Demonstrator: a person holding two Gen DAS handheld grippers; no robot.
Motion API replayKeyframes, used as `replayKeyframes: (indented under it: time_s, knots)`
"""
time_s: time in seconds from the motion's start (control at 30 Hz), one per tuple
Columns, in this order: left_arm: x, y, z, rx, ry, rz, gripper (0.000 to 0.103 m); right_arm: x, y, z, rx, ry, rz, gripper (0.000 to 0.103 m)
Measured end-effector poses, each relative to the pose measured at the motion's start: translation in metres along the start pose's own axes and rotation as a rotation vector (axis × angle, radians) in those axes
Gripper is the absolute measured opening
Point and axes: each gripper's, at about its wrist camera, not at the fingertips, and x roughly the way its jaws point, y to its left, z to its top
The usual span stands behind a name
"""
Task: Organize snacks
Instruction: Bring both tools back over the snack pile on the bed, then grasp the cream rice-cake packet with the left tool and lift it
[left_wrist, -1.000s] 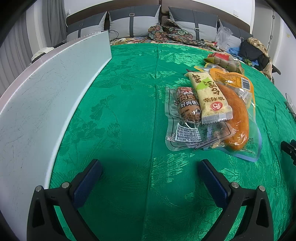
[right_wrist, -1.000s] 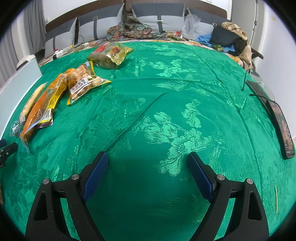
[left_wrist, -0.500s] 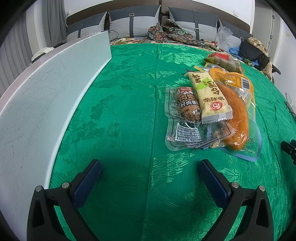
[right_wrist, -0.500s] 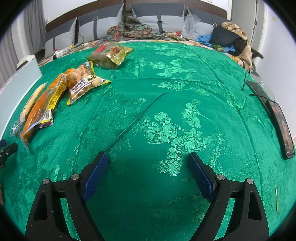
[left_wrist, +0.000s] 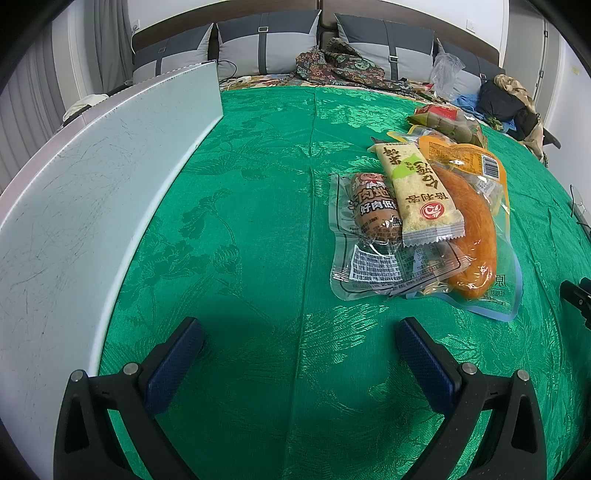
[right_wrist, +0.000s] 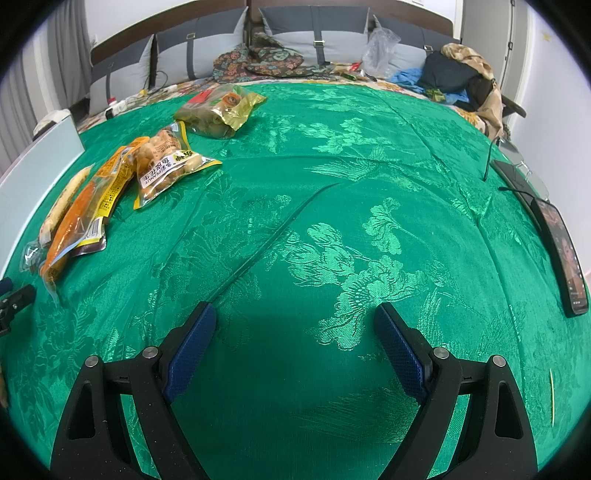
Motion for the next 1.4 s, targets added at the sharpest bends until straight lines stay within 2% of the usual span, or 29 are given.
replayKeyframes:
  time_s: [0.37,0.5,0.57,0.67,0.83,0.97,1.07,1.13,1.2,1.3,1.33,1.37,1.4]
  knots:
    - [-0.001,0.000,0.000,0.007,0.007,-0.007,0.103,0.000,0.000,0.000,0.000,0.000,0.000,0.090]
    - [-0.007,0.000,0.000,0.052,0.093,-0.034,0.102,0.000,0.000,0.000,0.001,0.001,0.000,0.090]
    - [-0.020,0.001,0.002,0.038,0.058,-0.040,0.102,0.000,0.000,0.000,0.001,0.001,0.000,0.090]
    - [-0.033,-0.005,0.020,0.014,0.013,-0.083,0.102,0.000,0.000,0.000,0.001,0.001,0.000,0.090]
    - [-0.027,-0.032,0.069,-0.010,0.014,-0.171,0.102,0.000,0.000,0.000,0.001,0.001,0.000,0.090]
    - [0.000,-0.052,0.093,-0.016,0.062,-0.159,0.102,0.000,0.000,0.000,0.001,0.001,0.000,0.090]
    - [0.023,-0.063,0.095,-0.002,0.133,-0.124,0.103,0.000,0.000,0.000,0.001,0.002,0.000,0.090]
    - [0.025,-0.067,0.091,0.001,0.130,-0.144,0.102,0.000,0.000,0.000,0.001,0.001,0.000,0.090]
    - [0.022,-0.069,0.089,0.011,0.115,-0.144,0.097,0.000,0.000,0.000,0.001,0.002,0.000,0.090]
    - [0.013,-0.069,0.090,0.017,0.083,-0.155,0.064,0.000,0.000,0.000,0.001,0.002,-0.001,0.090]
    - [0.011,-0.069,0.092,0.032,0.077,-0.129,0.040,0.000,0.000,0.000,0.001,0.002,-0.001,0.090]
    - [0.011,-0.067,0.093,0.035,0.083,-0.138,0.026,0.000,0.000,0.000,0.001,0.002,-0.001,0.090]
    - [0.011,-0.063,0.093,0.021,0.102,-0.175,0.026,0.000,0.000,0.000,0.001,0.002,-0.001,0.090]
